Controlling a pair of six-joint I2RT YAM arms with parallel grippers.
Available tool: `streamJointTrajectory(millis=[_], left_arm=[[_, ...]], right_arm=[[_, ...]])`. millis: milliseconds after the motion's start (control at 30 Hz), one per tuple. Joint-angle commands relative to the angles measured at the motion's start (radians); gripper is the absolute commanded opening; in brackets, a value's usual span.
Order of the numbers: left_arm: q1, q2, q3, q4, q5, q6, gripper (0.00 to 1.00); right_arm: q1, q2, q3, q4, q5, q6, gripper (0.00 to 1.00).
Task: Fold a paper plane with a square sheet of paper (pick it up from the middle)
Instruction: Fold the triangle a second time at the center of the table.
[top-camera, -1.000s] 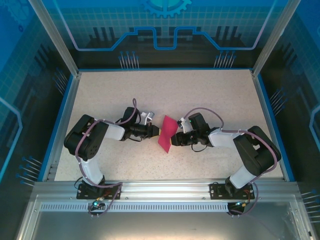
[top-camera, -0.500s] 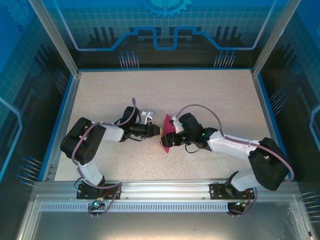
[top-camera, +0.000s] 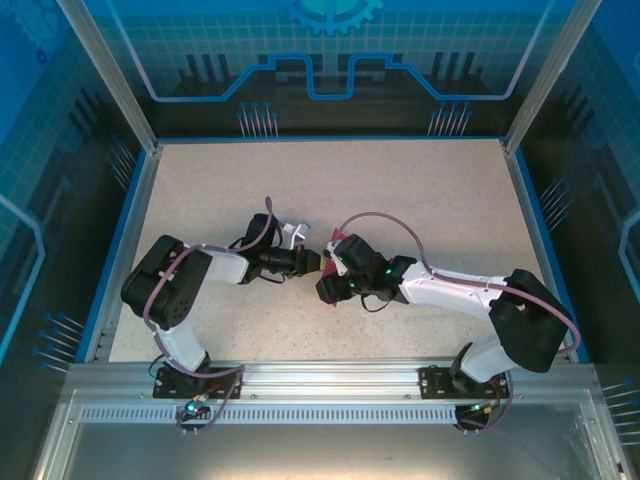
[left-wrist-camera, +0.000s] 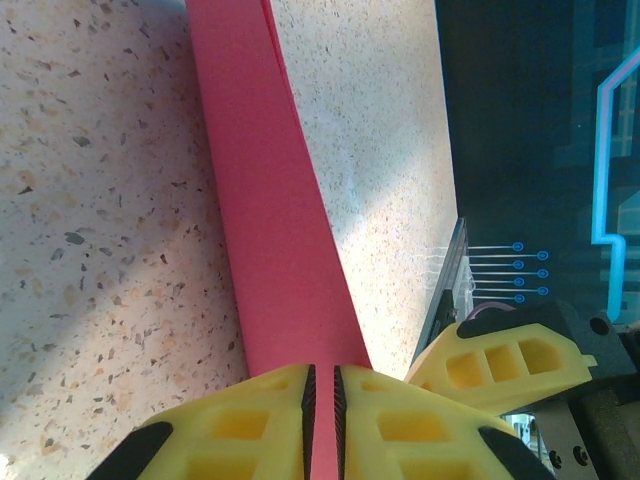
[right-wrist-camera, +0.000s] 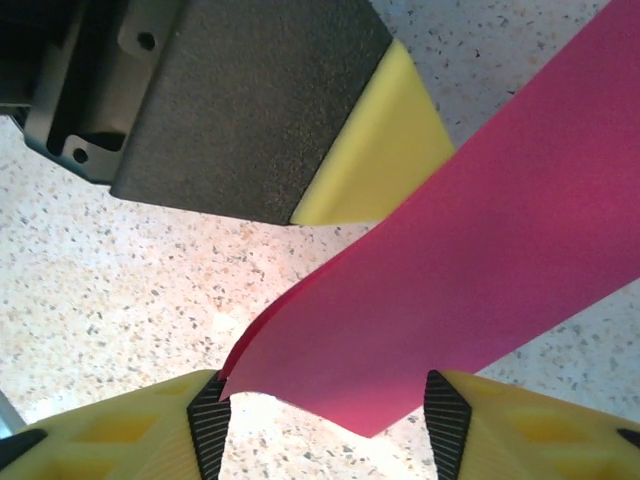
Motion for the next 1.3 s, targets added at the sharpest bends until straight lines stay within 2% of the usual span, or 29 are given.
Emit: streamJointTrajectory(millis=[0,167,367,467,800,933,1267], left_arm=[[-0.006,-0.023,0.011,-0.02,-0.001,0.017,0.14],[-0.006,-0.022,0.013,-0.025,-0.001,0.021,0.14],[-0.006,-0.023,0.018,-0.032,-0.002,0.022,0.14],[-0.006,-0.024,0.018,-0.035,-0.002,0.023,0.14],[-0.007,-0.027,0.018,-0.043,-0.002,0.026,0.14],[-0.006,-0.029,0.018,-0.047,-0.005,0.029,0.14],[-0.005,-0.031,0.018,-0.055,-0.011,0.034,0.14]], right_arm=[[0.009,0.004,0.019,-0.04,0.035,-0.021,0.51],[0.01,-0.002,0.02,-0.049,0.044,-0.024,0.39],[0.008,-0.006,0.017,-0.03,0.02,-0.026,0.4],[0.005,-0.009,0.016,-0.021,0.017,-0.02,0.36],[-0.013,-0.05,-0.046,0.113,-0.029,0.031,0.12],[-0.021,-0.054,-0.053,0.113,-0.029,0.038,0.07],[-0.04,-0.072,-0.076,0.102,-0.016,0.033,0.1]])
